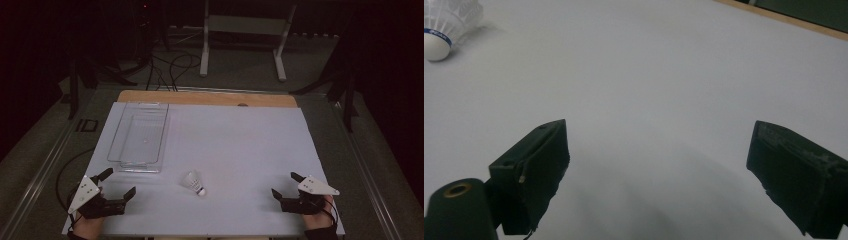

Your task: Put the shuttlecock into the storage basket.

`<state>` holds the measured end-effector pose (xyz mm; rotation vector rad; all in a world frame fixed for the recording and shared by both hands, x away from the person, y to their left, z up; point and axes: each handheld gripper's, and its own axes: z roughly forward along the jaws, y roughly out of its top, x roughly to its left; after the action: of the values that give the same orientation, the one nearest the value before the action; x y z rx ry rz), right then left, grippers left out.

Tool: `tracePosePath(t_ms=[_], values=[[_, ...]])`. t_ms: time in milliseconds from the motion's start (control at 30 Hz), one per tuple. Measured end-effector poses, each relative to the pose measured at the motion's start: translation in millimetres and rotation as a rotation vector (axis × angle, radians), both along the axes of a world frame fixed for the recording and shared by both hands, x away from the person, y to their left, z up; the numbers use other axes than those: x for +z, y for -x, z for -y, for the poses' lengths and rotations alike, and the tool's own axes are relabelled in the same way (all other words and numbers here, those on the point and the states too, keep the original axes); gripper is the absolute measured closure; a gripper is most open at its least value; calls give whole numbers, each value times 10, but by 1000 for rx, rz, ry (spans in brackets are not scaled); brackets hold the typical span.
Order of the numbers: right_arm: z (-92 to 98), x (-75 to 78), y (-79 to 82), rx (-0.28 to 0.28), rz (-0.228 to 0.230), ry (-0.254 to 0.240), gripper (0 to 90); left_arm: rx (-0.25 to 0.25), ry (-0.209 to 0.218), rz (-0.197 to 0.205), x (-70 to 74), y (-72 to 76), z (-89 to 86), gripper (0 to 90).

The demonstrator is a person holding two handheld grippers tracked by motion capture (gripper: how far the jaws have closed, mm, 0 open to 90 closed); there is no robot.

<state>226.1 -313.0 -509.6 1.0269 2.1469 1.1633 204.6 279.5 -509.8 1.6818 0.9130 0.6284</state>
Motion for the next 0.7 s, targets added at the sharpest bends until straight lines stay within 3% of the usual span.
tracePosePath(t_ms=[467, 700], values=[[-23, 26, 10, -6, 24, -7, 96, 5, 8, -5, -2, -5, -8, 2], [-39, 17, 4, 5, 13, -9, 96, -3, -3, -13, 16, -15, -2, 2]])
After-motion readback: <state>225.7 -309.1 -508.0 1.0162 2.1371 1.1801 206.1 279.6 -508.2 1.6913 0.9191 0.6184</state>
